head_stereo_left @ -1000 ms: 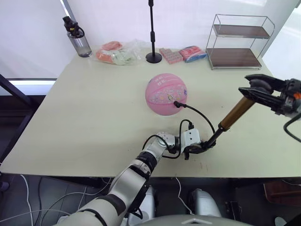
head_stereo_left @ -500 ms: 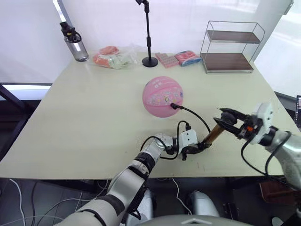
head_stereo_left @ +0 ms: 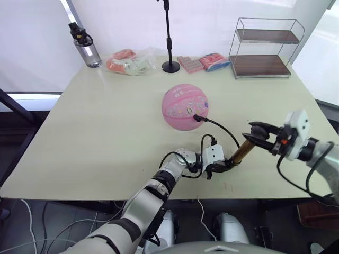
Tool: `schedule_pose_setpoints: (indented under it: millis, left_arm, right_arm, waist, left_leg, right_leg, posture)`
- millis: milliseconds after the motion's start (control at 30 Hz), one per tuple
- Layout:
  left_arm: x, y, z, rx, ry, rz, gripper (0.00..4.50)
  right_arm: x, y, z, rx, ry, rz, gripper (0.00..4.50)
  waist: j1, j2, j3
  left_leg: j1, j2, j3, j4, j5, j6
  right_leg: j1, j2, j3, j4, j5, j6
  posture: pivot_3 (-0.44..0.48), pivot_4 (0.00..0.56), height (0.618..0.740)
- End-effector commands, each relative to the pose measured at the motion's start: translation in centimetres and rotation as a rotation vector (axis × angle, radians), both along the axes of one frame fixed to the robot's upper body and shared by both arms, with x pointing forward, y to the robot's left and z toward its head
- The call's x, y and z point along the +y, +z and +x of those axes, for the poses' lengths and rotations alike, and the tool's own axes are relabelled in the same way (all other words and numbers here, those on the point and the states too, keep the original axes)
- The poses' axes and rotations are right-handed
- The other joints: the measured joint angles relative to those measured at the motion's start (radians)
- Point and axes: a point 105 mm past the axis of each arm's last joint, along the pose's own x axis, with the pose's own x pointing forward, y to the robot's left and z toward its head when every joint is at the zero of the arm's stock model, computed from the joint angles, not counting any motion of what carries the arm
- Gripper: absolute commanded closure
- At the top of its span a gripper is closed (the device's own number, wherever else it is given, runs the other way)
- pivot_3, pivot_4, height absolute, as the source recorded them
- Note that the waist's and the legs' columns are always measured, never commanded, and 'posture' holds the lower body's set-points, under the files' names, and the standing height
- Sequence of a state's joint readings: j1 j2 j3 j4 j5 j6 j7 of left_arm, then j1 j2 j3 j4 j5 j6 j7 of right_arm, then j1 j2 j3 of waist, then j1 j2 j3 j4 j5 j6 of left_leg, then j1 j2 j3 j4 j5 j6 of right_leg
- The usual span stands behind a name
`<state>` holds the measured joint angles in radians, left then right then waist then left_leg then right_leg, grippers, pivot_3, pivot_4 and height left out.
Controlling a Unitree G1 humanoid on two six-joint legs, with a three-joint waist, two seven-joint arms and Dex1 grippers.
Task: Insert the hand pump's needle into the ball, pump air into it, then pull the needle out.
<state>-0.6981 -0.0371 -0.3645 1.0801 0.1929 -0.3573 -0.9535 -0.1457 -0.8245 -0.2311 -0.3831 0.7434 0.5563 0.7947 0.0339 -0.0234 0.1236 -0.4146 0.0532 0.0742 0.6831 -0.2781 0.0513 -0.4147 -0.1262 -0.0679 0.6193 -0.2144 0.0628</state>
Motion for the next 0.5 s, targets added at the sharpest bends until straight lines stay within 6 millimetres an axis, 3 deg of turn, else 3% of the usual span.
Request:
schedule_pose_setpoints:
  millis: [33, 400, 500]
  left_arm:
    - [3.2, -5.8, -2.7, 0.164, 0.017, 0.212, 3.47]
    - [3.3, -5.9, -2.8, 0.167, 0.013, 0.216, 3.47]
    - [3.3, -5.9, -2.8, 0.168, 0.014, 0.216, 3.47]
  right_arm:
    - [-0.5, 5.5, -0.8, -0.126, 0.004, 0.022, 2.71]
    - [-1.6, 13.0, -2.0, -0.298, -0.026, 0.009, 2.71]
    - [-1.3, 12.5, -2.1, -0.278, -0.012, 0.005, 2.71]
  waist:
    - [0.004, -0.002, 0.002]
    - [0.005, -0.003, 0.007]
    - [0.006, -0.005, 0.009]
  left_leg:
    - [0.000, -0.002, 0.000, 0.000, 0.000, 0.000]
    - [0.000, 0.000, 0.000, 0.001, 0.000, 0.000]
    - [-0.001, 0.000, -0.001, 0.001, 0.000, 0.000]
  right_leg:
    - [0.000, 0.000, 0.000, 0.000, 0.000, 0.000]
    - [-0.001, 0.000, -0.001, 0.000, 0.000, 0.001]
    - [-0.001, 0.000, -0.002, 0.000, 0.000, 0.001]
  posture:
    - [0.000, 0.150, 0.731]
    - [0.000, 0.150, 0.731]
    - [0.000, 0.150, 0.731]
